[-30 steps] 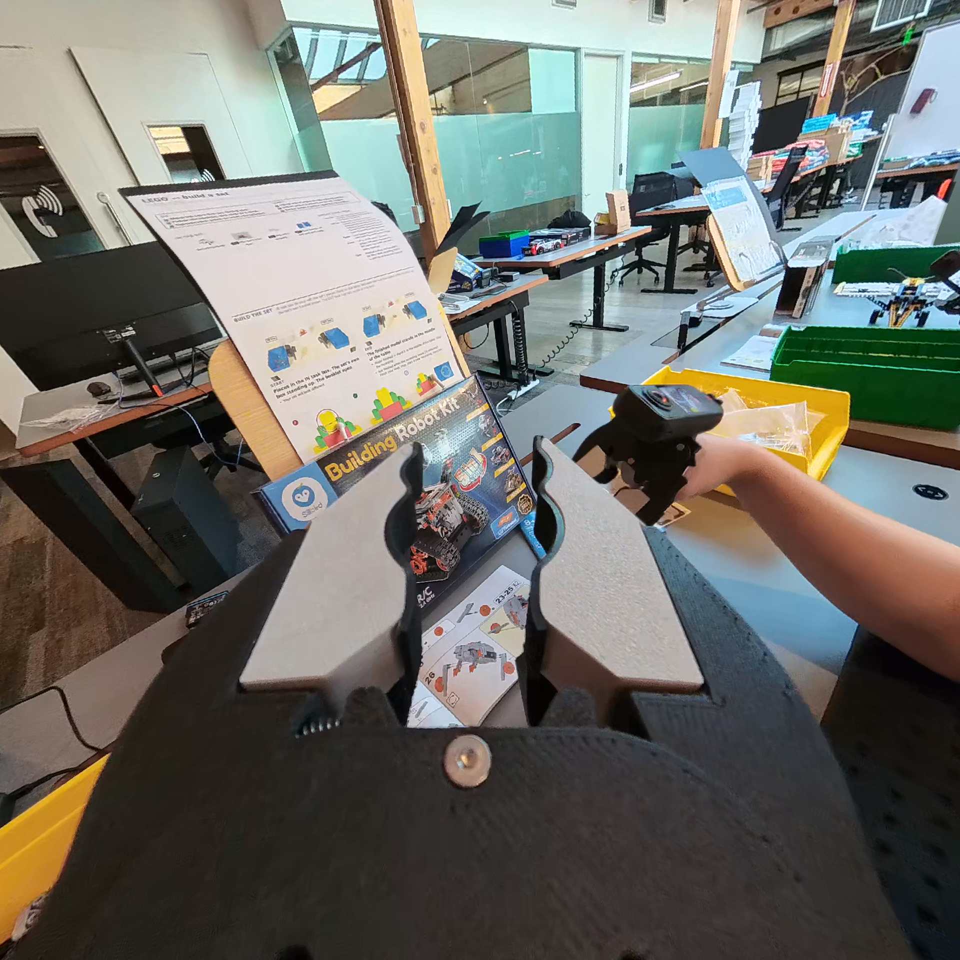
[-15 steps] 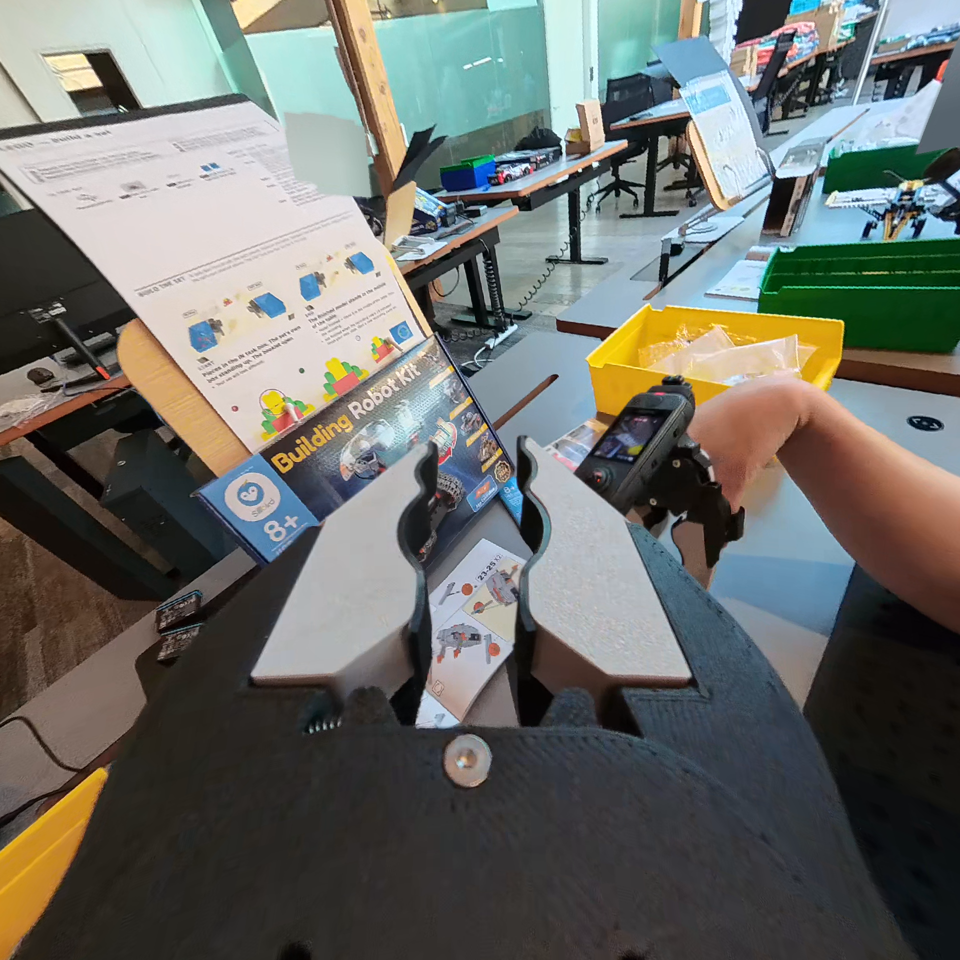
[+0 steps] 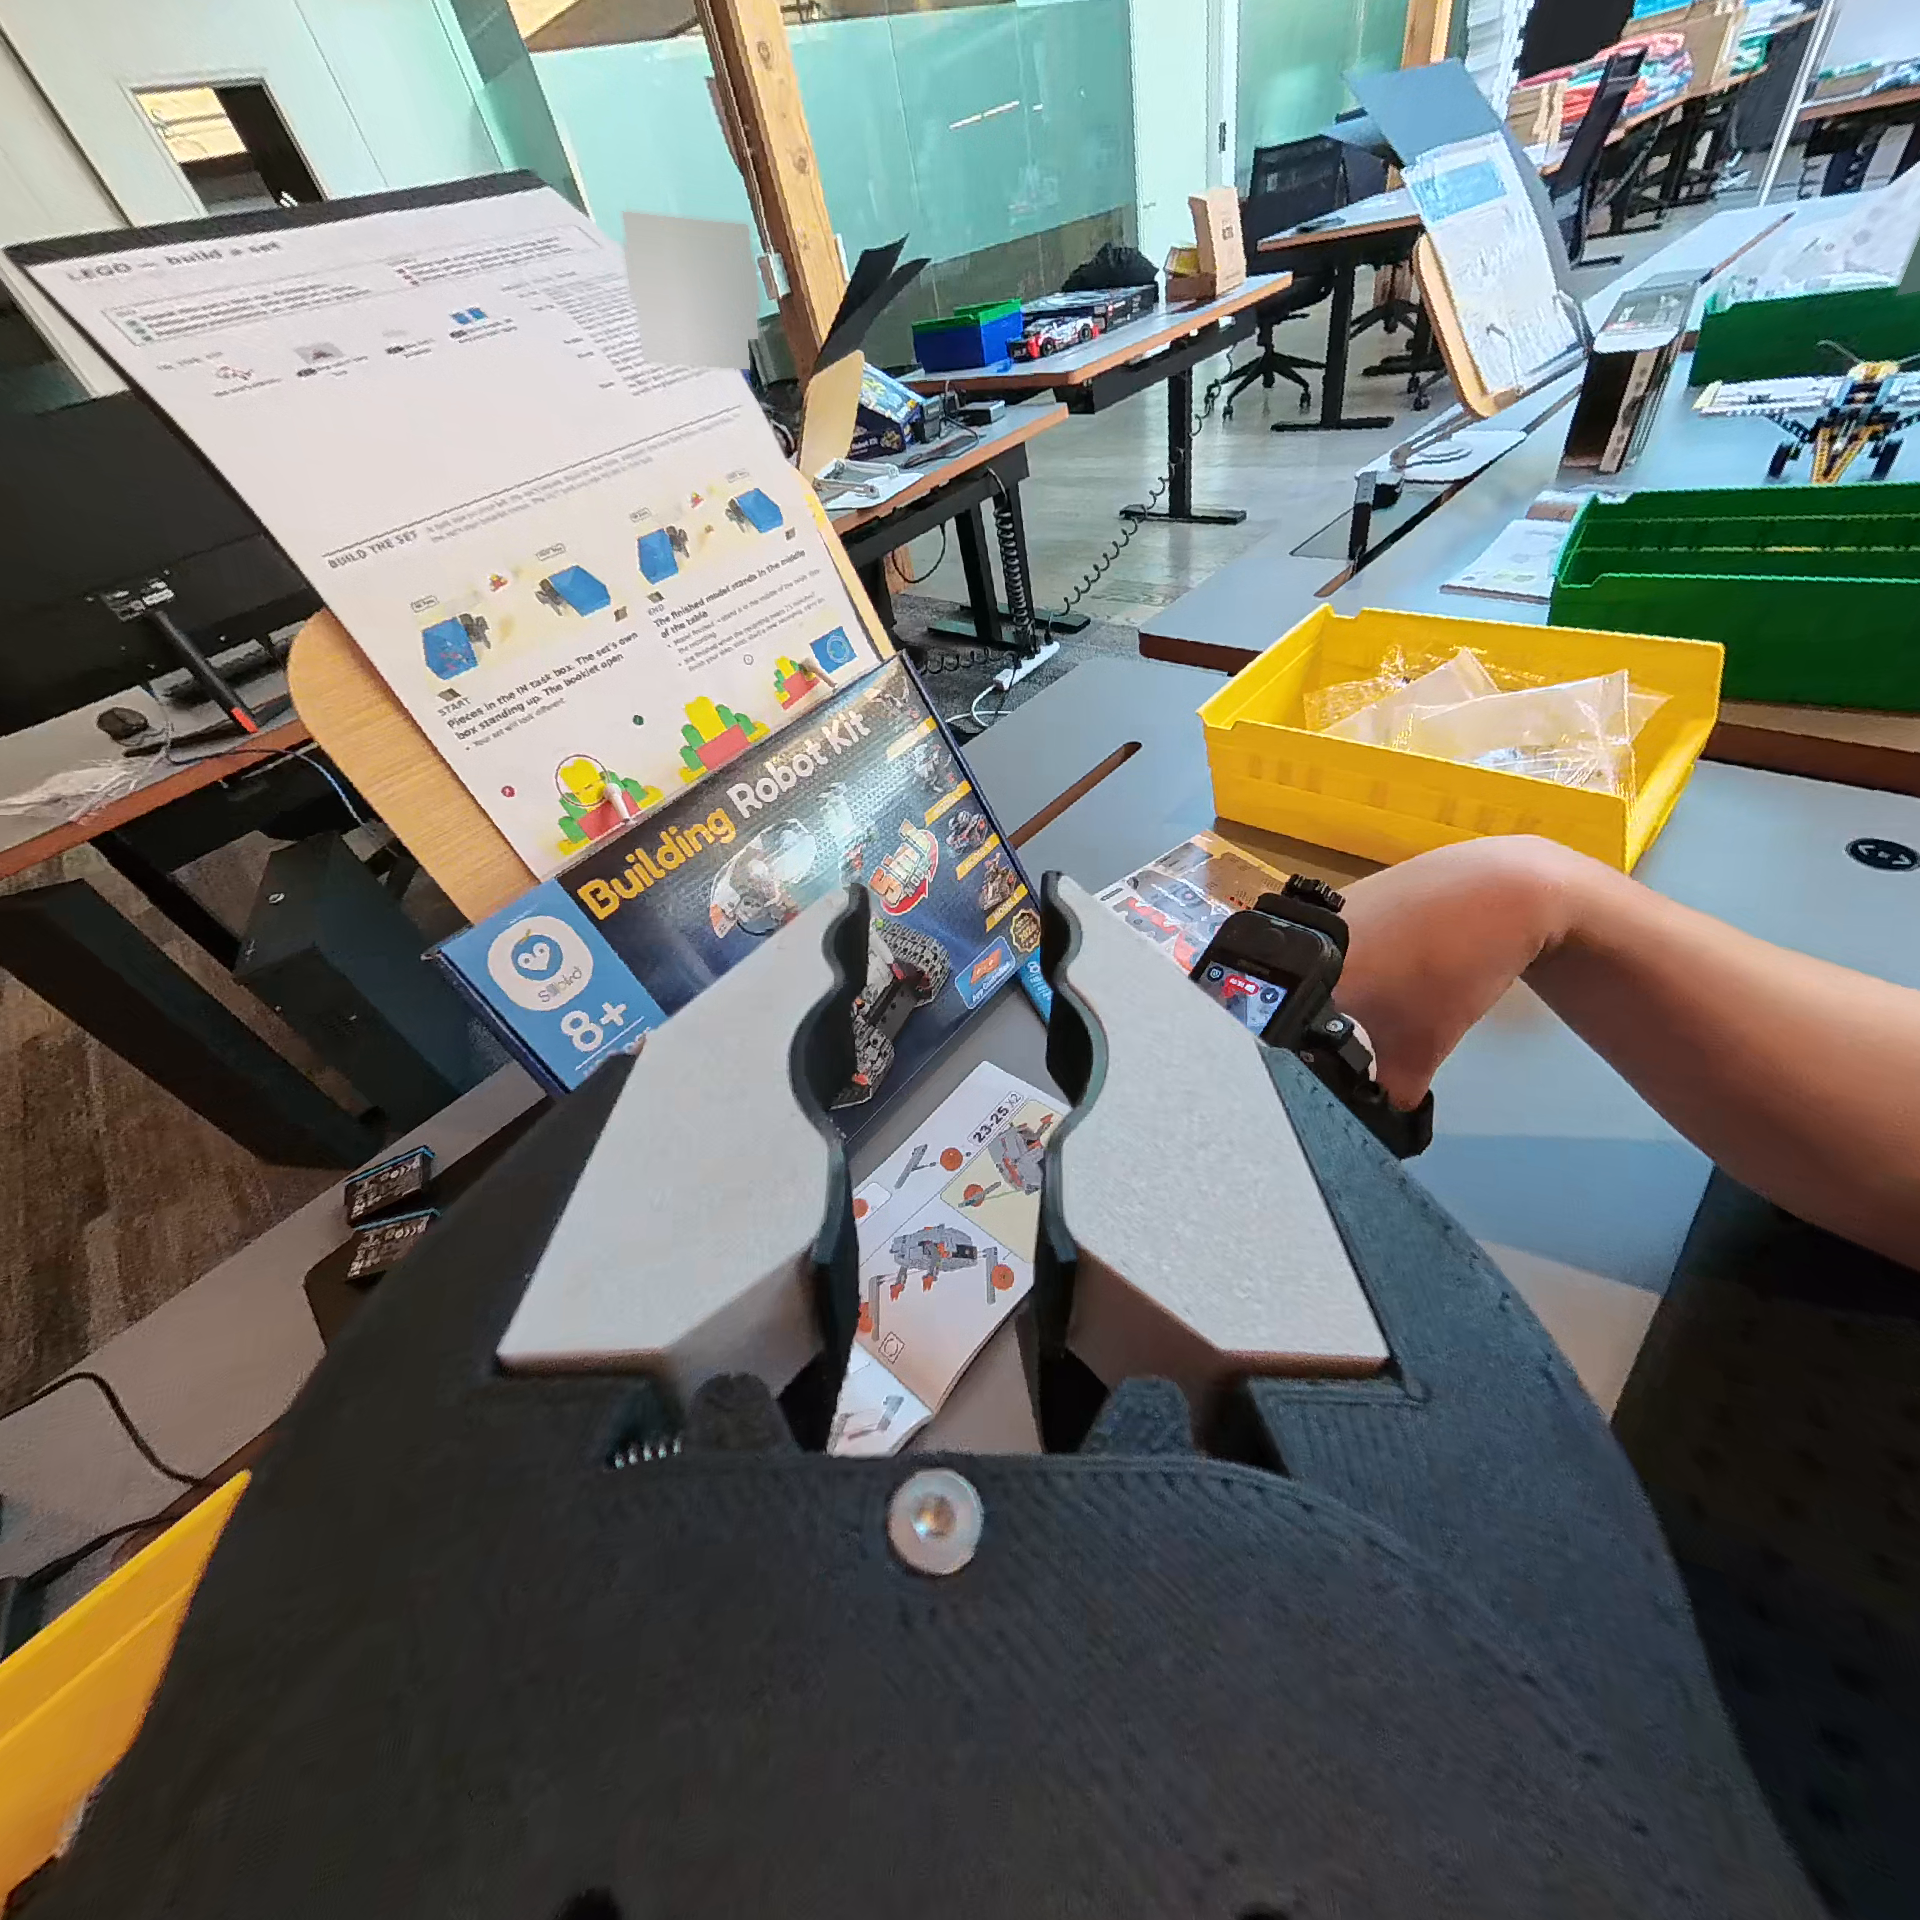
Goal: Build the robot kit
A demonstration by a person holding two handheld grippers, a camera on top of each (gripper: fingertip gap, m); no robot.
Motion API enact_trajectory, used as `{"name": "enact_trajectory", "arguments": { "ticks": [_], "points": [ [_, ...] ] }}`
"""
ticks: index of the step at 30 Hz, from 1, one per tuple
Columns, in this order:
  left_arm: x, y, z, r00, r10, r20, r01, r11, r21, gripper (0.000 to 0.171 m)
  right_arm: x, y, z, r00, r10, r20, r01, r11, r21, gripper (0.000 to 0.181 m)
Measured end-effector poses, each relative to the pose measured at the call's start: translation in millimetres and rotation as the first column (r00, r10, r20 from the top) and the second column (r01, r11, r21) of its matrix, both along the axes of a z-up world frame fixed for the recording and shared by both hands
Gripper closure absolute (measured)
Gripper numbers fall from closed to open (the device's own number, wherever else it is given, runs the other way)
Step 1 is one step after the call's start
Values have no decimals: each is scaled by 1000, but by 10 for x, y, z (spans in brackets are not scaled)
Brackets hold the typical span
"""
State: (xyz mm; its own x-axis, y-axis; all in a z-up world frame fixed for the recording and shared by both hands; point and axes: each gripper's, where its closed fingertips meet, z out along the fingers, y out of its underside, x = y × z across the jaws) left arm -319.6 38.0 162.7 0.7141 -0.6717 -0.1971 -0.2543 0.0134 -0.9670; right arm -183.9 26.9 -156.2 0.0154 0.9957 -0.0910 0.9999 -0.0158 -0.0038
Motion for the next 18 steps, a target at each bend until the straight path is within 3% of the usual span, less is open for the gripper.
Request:
{"name": "enact_trajectory", "arguments": {
  "ticks": [3, 8, 15, 18],
  "points": [
    [-40, 9, -21, 1000, 21, -13, -21, 1000, -5, 140, -49, 23, 54, 999, 17, -49, -16, 1000, 7, 130],
    [-56, -34, -8, 1000, 17, -15, -17, 1000, 2, 140, -388, 94, 233, 957, 65, -284, -54, 998, 44, 137],
    [-150, -60, -16, 1000, 15, -12, -15, 1000, -5, 140, -436, 138, 119, 958, 82, -276, -71, 996, 48, 138],
    [-223, -56, -15, 1000, 27, -5, -27, 1000, -9, 139, -329, 170, 90, 965, 28, -261, -27, 1000, 5, 138]
  ]
}}
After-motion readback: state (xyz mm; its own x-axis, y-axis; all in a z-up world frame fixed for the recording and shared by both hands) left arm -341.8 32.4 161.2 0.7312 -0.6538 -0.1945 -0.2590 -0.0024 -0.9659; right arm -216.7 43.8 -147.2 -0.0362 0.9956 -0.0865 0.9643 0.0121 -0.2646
